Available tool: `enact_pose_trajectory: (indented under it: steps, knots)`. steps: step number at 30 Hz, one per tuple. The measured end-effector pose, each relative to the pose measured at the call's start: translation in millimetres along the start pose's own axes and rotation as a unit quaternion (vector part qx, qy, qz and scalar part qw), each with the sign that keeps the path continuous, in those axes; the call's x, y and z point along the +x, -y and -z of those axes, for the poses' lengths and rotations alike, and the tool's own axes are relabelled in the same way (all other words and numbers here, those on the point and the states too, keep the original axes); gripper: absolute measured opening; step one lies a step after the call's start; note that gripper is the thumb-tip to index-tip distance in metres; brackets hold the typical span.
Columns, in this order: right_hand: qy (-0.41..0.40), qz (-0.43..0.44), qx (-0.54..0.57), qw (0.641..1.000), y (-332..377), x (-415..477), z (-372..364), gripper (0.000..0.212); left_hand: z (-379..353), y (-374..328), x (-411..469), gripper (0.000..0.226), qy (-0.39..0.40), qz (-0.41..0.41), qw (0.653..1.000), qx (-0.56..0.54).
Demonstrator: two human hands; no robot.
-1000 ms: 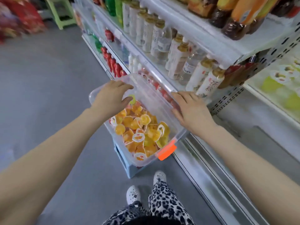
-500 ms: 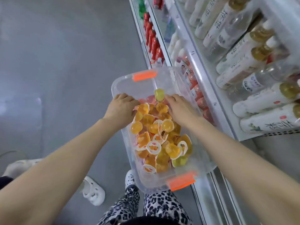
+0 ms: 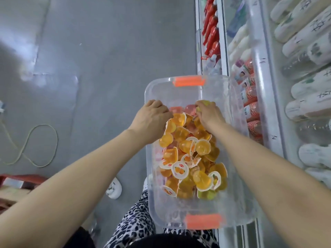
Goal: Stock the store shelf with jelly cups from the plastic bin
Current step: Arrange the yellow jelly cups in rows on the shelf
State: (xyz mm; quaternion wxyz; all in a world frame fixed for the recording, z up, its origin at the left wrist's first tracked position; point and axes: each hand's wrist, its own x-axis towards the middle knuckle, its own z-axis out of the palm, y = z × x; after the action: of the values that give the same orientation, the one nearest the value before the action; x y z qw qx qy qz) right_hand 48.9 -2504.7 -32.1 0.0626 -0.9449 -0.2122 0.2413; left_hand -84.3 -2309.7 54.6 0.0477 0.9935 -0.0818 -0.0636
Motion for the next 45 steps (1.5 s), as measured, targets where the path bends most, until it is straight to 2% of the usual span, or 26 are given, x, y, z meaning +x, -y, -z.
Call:
enact_pose_trajectory:
  steps: [3,5,9,12,16,19,20,24,28,32,40,45]
  knots:
    - [-0.043,0.007,0.046,0.998,1.8,-7.4,2.6,0.023,4.7,-6.1,2.9,0.032,0.072,0.002,0.995,0.075]
    - [-0.071,0.006,0.051,0.996,2.1,-16.8,5.5,0.020,5.8,-14.9,9.2,0.033,0.128,0.003,0.982,0.138]
    - [-0.090,0.008,0.057,0.994,1.8,-53.4,5.2,0.031,-7.8,-36.2,24.2,0.034,0.251,0.038,0.947,0.195]
    - [-0.063,0.001,0.075,0.995,-2.9,-85.8,-1.1,0.038,-24.5,-41.6,29.3,0.030,0.284,0.064,0.934,0.208]
    - [-0.048,0.004,0.048,0.998,-6.8,-116.8,-7.8,0.048,-31.0,-44.7,32.8,0.056,0.258,0.063,0.949,0.168]
    - [-0.067,-0.038,0.060,0.995,-2.2,-119.0,-6.7,0.078,-31.0,-45.6,33.2,0.063,0.254,0.064,0.959,0.112]
    - [-0.068,-0.049,0.061,0.995,0.2,-118.8,-6.0,0.079,-32.3,-44.4,31.9,0.065,0.253,0.058,0.961,0.100]
    - [-0.067,-0.069,0.081,0.992,9.1,-125.3,-0.1,0.054,-28.2,-43.4,28.2,0.059,0.224,0.025,0.974,0.034]
    - [-0.127,-0.051,0.102,0.985,18.0,-154.3,10.5,0.049,-8.0,-45.8,23.0,0.057,0.165,0.022,0.983,-0.084]
    - [-0.192,-0.056,0.099,0.975,24.1,-201.6,27.2,0.048,14.8,-46.5,8.4,0.055,0.133,-0.009,0.984,-0.119]
    - [-0.349,-0.095,0.138,0.922,18.5,-295.2,38.5,0.049,54.5,-79.3,-20.2,0.055,0.069,-0.126,0.980,-0.135]
    - [-0.441,-0.129,0.149,0.876,15.2,-370.4,46.2,0.044,78.4,-127.7,-32.8,0.054,0.036,-0.234,0.960,-0.148]
